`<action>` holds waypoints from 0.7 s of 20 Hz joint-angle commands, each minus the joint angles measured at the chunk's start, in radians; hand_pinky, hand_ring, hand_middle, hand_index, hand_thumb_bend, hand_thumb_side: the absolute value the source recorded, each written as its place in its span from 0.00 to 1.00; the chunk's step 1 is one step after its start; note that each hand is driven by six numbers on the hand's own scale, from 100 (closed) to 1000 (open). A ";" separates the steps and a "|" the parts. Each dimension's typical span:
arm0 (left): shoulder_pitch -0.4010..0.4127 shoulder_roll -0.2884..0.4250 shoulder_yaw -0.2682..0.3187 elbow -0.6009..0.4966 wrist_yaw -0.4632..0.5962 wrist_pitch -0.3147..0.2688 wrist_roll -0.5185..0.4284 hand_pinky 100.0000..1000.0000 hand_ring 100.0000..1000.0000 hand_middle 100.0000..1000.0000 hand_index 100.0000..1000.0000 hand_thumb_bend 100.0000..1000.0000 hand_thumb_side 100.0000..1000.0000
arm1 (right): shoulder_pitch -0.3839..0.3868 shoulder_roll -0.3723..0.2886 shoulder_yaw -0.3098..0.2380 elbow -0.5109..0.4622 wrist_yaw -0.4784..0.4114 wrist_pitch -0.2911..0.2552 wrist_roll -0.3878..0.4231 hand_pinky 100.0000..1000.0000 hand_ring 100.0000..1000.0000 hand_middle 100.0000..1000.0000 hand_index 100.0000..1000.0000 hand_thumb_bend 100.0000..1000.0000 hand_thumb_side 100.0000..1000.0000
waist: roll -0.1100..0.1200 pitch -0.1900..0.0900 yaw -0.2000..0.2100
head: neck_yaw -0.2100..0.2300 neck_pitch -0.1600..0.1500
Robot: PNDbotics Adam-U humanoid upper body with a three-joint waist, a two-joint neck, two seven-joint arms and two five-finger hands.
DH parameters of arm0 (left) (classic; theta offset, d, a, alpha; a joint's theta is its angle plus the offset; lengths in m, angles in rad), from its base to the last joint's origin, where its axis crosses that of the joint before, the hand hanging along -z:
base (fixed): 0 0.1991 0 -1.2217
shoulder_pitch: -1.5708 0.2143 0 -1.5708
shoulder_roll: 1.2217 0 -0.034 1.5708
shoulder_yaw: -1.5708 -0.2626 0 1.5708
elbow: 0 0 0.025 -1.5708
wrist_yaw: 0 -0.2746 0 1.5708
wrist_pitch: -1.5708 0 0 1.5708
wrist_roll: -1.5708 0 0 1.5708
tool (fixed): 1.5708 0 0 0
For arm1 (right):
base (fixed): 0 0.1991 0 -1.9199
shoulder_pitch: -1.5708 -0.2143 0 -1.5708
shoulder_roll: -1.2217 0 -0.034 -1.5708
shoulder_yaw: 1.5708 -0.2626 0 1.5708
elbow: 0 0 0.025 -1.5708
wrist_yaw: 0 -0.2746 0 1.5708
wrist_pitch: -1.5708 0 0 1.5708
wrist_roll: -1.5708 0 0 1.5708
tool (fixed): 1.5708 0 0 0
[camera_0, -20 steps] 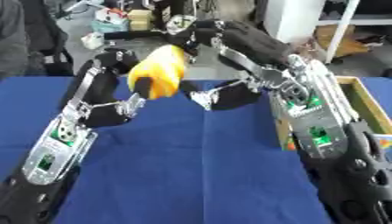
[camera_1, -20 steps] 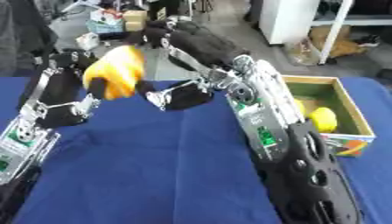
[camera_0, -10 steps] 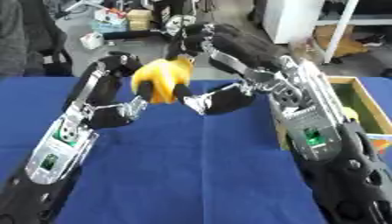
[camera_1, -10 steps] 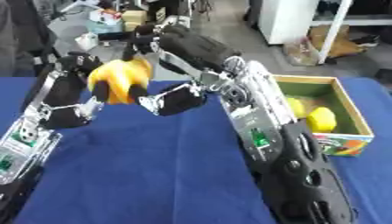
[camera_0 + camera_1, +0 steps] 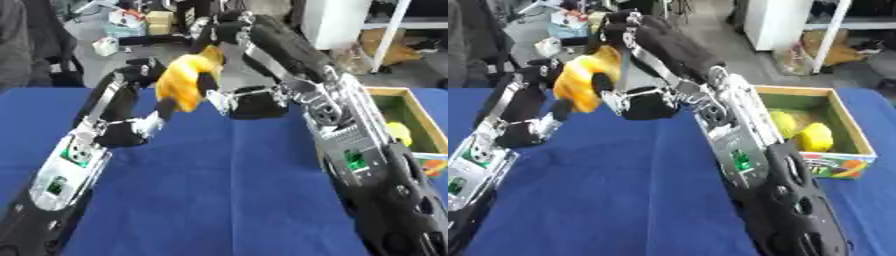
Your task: Pick up the objects with one hand, pass them to the other hand, and then place them into the box on the other side of the table.
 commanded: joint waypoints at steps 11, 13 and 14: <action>0.092 0.089 0.098 -0.075 -0.056 -0.009 0.075 0.80 0.72 0.67 0.81 0.87 0.54 | 0.054 -0.134 -0.202 0.049 0.029 0.155 -0.190 0.74 0.60 0.58 0.32 0.04 0.06 | 0.005 -0.047 0.026 | 0.020 0.034; 0.114 0.094 0.112 -0.087 -0.058 0.004 0.090 0.80 0.71 0.66 0.81 0.83 0.56 | 0.073 -0.153 -0.244 0.077 0.026 0.192 -0.231 0.73 0.59 0.58 0.31 0.05 0.06 | 0.009 -0.051 0.032 | 0.023 0.044; 0.125 0.097 0.118 -0.093 -0.060 0.011 0.097 0.80 0.71 0.66 0.80 0.79 0.59 | 0.082 -0.162 -0.262 0.092 0.024 0.209 -0.250 0.72 0.59 0.58 0.31 0.05 0.05 | 0.010 -0.053 0.035 | 0.022 0.049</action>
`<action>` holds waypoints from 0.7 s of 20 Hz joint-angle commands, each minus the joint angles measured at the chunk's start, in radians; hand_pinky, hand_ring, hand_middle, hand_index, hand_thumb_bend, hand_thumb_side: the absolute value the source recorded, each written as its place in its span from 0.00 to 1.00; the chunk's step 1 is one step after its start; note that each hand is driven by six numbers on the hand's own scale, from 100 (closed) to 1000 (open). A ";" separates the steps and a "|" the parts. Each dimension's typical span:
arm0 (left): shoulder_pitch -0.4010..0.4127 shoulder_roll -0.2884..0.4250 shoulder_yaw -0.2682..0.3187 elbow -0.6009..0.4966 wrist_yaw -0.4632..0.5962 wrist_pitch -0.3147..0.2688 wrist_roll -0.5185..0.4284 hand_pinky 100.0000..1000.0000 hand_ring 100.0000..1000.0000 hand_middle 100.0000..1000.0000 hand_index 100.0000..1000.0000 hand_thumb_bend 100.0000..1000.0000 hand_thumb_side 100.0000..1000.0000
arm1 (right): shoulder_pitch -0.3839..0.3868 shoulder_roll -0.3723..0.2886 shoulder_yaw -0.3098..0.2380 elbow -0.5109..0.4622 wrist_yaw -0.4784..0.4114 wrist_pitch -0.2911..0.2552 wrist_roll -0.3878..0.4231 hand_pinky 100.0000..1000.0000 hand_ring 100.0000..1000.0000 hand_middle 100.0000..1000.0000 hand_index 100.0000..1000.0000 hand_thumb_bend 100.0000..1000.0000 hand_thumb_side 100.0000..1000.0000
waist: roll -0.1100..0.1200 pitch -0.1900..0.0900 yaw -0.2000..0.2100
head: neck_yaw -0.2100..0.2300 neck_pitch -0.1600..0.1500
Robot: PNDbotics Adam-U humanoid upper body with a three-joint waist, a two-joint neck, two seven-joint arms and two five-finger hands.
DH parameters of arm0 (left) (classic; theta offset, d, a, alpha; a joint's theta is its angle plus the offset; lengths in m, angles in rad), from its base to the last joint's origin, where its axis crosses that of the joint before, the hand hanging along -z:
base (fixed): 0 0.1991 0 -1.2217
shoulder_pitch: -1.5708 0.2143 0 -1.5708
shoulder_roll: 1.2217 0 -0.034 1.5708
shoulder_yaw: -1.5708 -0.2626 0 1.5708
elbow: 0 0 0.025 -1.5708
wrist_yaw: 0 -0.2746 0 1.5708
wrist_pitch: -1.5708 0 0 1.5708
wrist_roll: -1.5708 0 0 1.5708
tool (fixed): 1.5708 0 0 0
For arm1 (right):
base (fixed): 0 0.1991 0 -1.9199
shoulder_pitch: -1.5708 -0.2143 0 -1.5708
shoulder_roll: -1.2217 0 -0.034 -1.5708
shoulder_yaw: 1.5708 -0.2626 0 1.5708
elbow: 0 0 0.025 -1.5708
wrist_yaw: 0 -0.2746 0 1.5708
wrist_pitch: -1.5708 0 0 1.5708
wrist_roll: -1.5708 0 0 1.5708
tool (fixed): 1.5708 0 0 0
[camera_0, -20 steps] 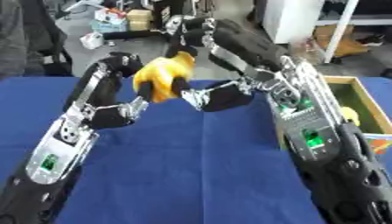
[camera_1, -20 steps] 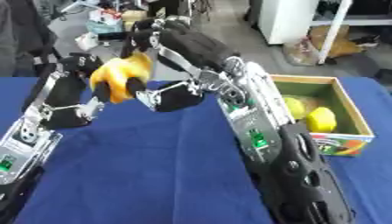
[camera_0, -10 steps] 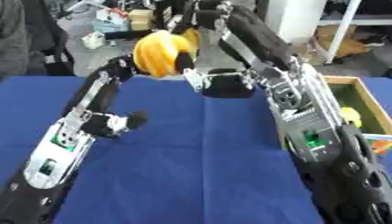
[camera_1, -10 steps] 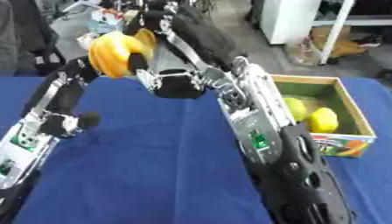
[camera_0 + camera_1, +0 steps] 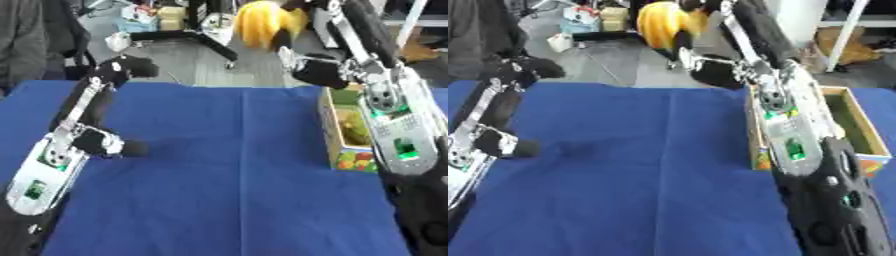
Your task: Pick up the objects with one hand, pass them to the other hand, and then place them into the box on the other side of the table.
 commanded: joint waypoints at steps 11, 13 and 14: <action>0.106 0.035 0.077 -0.102 -0.033 0.090 0.066 0.79 0.69 0.64 0.78 0.70 0.65 | 0.091 -0.104 -0.202 0.165 -0.003 0.207 -0.226 0.68 0.56 0.57 0.31 0.10 0.01 | 0.014 -0.047 0.015 | -0.038 0.062; 0.120 0.031 0.084 -0.112 -0.034 0.099 0.067 0.79 0.69 0.64 0.78 0.69 0.66 | 0.106 -0.111 -0.229 0.192 -0.012 0.247 -0.265 0.67 0.56 0.56 0.31 0.11 0.01 | 0.015 -0.048 0.015 | -0.044 0.069; 0.127 0.029 0.087 -0.116 -0.034 0.102 0.067 0.79 0.69 0.64 0.78 0.69 0.66 | 0.112 -0.114 -0.240 0.206 -0.016 0.267 -0.284 0.67 0.55 0.56 0.31 0.12 0.00 | 0.015 -0.048 0.015 | -0.046 0.072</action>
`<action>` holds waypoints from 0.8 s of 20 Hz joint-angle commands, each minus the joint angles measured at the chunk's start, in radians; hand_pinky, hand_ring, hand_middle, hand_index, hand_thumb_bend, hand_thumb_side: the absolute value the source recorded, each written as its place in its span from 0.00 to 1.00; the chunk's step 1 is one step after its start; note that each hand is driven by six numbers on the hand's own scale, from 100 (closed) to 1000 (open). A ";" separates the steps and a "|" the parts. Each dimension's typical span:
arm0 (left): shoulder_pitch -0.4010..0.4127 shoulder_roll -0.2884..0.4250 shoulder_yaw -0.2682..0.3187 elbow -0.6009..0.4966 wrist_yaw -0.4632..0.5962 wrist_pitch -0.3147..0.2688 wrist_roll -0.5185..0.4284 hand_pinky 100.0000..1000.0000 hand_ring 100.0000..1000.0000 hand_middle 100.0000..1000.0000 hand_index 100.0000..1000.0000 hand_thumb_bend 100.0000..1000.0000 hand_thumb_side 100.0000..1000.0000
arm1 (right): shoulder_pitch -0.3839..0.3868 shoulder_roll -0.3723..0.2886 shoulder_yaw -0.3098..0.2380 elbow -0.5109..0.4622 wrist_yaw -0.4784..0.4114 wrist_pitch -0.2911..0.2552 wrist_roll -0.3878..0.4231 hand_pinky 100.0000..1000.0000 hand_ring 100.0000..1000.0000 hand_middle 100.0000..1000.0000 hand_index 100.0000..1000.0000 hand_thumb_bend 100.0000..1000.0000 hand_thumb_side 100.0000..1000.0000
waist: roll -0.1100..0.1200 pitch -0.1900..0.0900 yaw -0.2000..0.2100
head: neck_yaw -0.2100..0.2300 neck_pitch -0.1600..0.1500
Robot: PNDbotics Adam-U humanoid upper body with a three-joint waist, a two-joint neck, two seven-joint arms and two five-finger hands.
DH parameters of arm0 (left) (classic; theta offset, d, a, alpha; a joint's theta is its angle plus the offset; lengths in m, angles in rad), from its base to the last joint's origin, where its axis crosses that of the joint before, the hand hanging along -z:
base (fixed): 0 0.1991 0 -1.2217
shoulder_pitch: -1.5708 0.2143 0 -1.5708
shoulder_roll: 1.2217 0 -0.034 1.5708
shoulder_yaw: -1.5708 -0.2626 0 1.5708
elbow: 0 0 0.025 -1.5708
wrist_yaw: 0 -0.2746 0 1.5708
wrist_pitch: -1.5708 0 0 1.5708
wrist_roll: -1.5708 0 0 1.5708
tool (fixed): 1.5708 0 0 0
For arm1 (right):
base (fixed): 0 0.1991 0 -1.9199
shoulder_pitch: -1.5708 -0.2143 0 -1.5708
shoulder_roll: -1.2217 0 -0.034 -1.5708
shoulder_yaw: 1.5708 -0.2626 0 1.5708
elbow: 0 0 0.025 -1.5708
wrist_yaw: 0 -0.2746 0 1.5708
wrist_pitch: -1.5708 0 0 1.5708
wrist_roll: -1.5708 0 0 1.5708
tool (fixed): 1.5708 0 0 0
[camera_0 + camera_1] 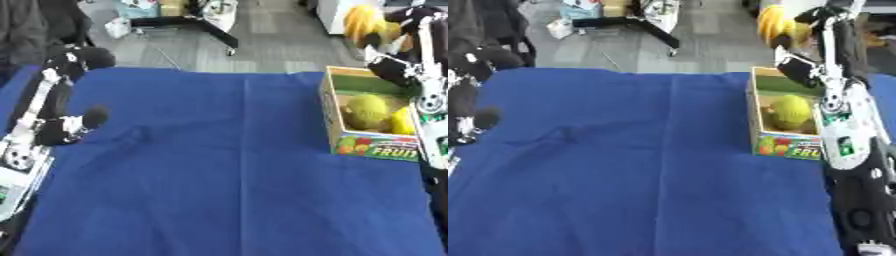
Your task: Pick up the objects with one hand, pass them to the other hand, and then place them into the box on the other side of the table.
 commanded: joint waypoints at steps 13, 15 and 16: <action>0.047 -0.022 0.048 -0.062 -0.011 0.041 -0.007 0.79 0.68 0.63 0.77 0.67 0.68 | 0.026 -0.073 -0.093 0.253 -0.076 0.187 -0.112 0.67 0.58 0.62 0.59 0.17 0.04 | 0.016 -0.040 0.004 | -0.037 0.053; 0.050 -0.026 0.048 -0.063 -0.011 0.043 -0.009 0.79 0.68 0.63 0.77 0.67 0.68 | 0.012 -0.078 -0.091 0.305 -0.078 0.197 -0.114 0.67 0.57 0.61 0.53 0.15 0.03 | 0.018 -0.041 0.006 | -0.040 0.057; 0.051 -0.029 0.049 -0.063 -0.010 0.045 -0.009 0.79 0.68 0.63 0.77 0.67 0.68 | 0.003 -0.079 -0.090 0.333 -0.081 0.199 -0.122 0.67 0.57 0.61 0.53 0.15 0.03 | 0.019 -0.041 0.007 | -0.041 0.058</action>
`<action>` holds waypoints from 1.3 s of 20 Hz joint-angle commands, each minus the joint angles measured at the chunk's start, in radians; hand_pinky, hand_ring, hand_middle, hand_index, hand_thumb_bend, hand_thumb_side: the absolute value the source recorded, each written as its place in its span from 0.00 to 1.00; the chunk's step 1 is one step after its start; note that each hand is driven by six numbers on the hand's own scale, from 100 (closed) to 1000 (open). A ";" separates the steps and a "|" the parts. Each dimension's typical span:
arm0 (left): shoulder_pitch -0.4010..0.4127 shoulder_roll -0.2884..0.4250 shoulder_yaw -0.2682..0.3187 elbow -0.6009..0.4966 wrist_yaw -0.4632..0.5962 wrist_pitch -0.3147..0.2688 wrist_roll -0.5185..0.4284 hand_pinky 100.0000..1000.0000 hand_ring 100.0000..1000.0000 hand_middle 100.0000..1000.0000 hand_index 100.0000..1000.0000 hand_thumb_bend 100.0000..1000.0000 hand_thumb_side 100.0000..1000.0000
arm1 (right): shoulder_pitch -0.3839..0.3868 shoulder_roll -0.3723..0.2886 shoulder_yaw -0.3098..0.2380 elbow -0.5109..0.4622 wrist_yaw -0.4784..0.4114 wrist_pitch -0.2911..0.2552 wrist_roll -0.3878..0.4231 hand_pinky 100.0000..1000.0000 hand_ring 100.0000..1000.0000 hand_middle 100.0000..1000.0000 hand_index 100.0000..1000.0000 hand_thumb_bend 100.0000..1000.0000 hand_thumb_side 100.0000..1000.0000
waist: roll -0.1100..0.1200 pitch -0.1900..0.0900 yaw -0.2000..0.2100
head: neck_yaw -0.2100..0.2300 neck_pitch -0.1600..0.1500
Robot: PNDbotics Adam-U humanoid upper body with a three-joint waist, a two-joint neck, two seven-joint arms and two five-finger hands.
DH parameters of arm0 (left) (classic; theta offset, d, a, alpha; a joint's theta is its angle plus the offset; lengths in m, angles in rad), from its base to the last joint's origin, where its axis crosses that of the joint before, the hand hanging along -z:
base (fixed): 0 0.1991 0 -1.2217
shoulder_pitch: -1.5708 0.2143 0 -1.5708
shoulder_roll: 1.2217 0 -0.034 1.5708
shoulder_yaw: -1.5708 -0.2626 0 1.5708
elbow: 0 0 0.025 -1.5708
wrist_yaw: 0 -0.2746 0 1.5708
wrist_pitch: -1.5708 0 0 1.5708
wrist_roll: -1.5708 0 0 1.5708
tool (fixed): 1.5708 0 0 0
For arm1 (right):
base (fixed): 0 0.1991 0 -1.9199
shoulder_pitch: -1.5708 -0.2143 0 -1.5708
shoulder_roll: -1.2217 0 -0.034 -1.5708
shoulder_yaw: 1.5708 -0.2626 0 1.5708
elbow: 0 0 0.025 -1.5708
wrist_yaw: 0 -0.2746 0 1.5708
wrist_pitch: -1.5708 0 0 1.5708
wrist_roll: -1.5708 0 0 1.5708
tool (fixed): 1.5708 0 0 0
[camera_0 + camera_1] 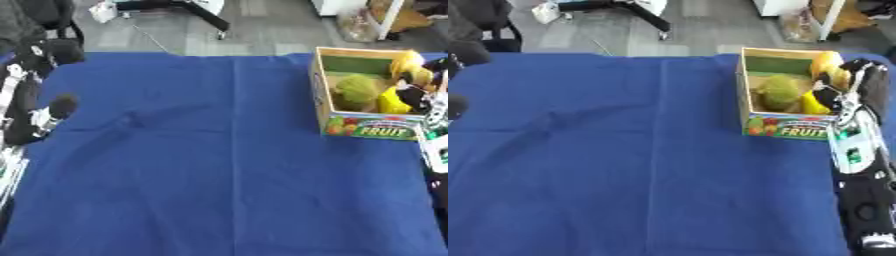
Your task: Pick up the objects with one hand, pass them to the other hand, and then place them into the box on the other side of the table.
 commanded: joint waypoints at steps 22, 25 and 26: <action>-0.006 -0.019 0.006 -0.013 0.013 0.005 -0.022 0.79 0.68 0.62 0.79 0.67 0.69 | -0.226 0.011 0.026 0.230 0.125 -0.001 -0.073 0.78 0.77 0.89 1.00 0.68 0.50 | 0.030 -0.051 0.035 | -0.035 0.016; -0.004 -0.020 0.008 -0.012 0.012 0.006 -0.024 0.79 0.68 0.62 0.79 0.67 0.69 | -0.227 0.004 0.023 0.203 0.133 0.000 -0.066 0.78 0.77 0.90 1.00 0.69 0.51 | 0.030 -0.051 0.035 | -0.035 0.016; -0.004 -0.020 0.009 -0.012 0.012 0.006 -0.024 0.79 0.68 0.62 0.79 0.67 0.69 | -0.225 0.000 0.021 0.188 0.130 -0.002 -0.067 0.78 0.77 0.90 1.00 0.69 0.51 | 0.030 -0.051 0.035 | -0.035 0.016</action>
